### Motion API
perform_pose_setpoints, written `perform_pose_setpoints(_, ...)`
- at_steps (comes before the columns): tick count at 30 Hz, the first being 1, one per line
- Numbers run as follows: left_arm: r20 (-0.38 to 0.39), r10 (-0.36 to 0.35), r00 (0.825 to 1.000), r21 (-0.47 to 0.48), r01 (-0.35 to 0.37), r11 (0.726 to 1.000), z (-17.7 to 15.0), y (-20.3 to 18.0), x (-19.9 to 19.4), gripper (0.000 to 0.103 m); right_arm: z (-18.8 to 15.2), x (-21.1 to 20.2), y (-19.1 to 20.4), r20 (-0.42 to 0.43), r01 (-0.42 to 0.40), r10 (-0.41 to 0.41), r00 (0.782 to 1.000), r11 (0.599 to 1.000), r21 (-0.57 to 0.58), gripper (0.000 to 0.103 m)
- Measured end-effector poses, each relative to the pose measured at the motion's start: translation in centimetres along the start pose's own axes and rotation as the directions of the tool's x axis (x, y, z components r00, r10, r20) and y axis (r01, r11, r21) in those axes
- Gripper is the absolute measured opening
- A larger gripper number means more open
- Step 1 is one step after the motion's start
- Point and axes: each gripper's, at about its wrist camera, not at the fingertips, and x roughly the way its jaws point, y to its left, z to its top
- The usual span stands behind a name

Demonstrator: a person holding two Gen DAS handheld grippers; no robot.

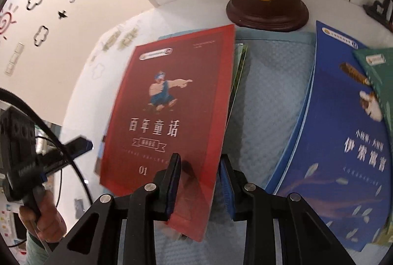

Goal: Organize books

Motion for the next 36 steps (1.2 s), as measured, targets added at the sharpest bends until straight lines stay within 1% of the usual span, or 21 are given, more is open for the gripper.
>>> perform_pose_setpoints(3,-0.030,0.002,1.000,0.013,-0.002,1.000,0.2,-0.5,1.5,0.033,0.2,0.2,1.1,-0.021,0.035,-0.036,0.999,0.999,-0.039,0.030)
perform_pose_setpoints(6,-0.026,0.044,0.999,0.072,-0.042,0.997,-0.1,-1.6,1.7,0.033,-0.7,-0.1,2.1,-0.030,0.062,-0.064,0.998,0.996,-0.069,0.031)
perform_pose_setpoints(8,-0.034,0.043,0.999,0.072,-0.040,0.997,-0.4,-1.6,1.6,0.033,-1.5,-0.2,2.6,-0.028,0.088,-0.091,0.995,0.992,-0.085,0.031)
perform_pose_setpoints(9,-0.039,0.039,0.998,0.072,-0.036,0.997,-0.5,-1.7,1.6,0.033,-1.9,-0.3,2.9,-0.025,0.100,-0.103,0.994,0.991,-0.091,0.033)
perform_pose_setpoints(14,-0.031,0.047,0.998,0.079,-0.045,0.996,-0.9,-1.6,1.3,0.033,-3.5,-0.5,3.6,-0.033,0.119,-0.124,0.992,0.987,-0.110,0.036)
perform_pose_setpoints(18,-0.027,0.061,0.998,0.079,-0.058,0.995,-0.8,-2.0,1.6,0.033,-3.9,-0.4,4.2,-0.030,0.137,-0.143,0.989,0.979,-0.149,0.039)
perform_pose_setpoints(20,-0.022,0.064,0.998,0.069,-0.063,0.996,-0.9,-1.9,1.5,0.033,-3.9,-0.7,3.8,-0.032,0.117,-0.123,0.992,0.983,-0.140,0.039)
perform_pose_setpoints(23,0.024,0.095,0.995,0.068,-0.097,0.993,-1.3,-2.4,0.3,0.033,-4.2,-2.4,2.5,-0.021,0.042,-0.044,0.999,0.997,-0.065,0.039)
perform_pose_setpoints(25,0.044,0.098,0.994,0.086,-0.101,0.991,-1.8,-3.5,-0.8,0.033,-4.7,-4.6,0.9,0.016,0.016,-0.016,1.000,1.000,-0.026,0.040)
perform_pose_setpoints(26,0.049,0.097,0.994,0.102,-0.102,0.990,-2.1,-4.2,-1.2,0.033,-4.7,-5.1,0.5,0.029,0.014,-0.014,0.999,1.000,-0.014,0.046)
perform_pose_setpoints(27,0.052,0.097,0.994,0.124,-0.102,0.987,-2.5,-5.2,-1.5,0.033,-5.1,-6.3,-0.7,0.053,0.014,-0.015,0.999,1.000,0.007,0.055)
perform_pose_setpoints(28,0.050,0.095,0.994,0.141,-0.101,0.985,-2.7,-6.2,-1.4,0.033,-5.4,-7.4,-1.8,0.077,0.017,-0.019,0.997,1.000,0.025,0.057)
perform_pose_setpoints(30,0.033,0.070,0.997,0.184,-0.075,0.980,-3.9,-9.0,-1.0,0.033,-6.2,-9.8,-4.8,0.124,0.031,-0.038,0.992,0.998,0.060,0.057)
perform_pose_setpoints(32,-0.003,0.034,0.999,0.222,-0.033,0.975,-5.2,-11.9,0.2,0.036,-6.8,-11.6,-7.9,0.146,0.064,-0.077,0.986,0.994,0.093,0.057)
perform_pose_setpoints(33,-0.032,0.014,0.999,0.246,-0.006,0.969,-6.1,-14.0,1.5,0.036,-6.9,-12.5,-10.0,0.155,0.084,-0.102,0.983,0.989,0.118,0.057)
perform_pose_setpoints(35,-0.063,0.012,0.998,0.274,0.005,0.962,-7.1,-16.7,3.6,0.036,-7.0,-14.0,-13.9,0.172,0.107,-0.137,0.976,0.979,0.172,0.057)
perform_pose_setpoints(36,-0.079,0.009,0.997,0.294,0.014,0.956,-7.9,-18.8,5.4,0.036,-7.0,-15.0,-16.1,0.184,0.115,-0.154,0.971,0.972,0.207,0.057)
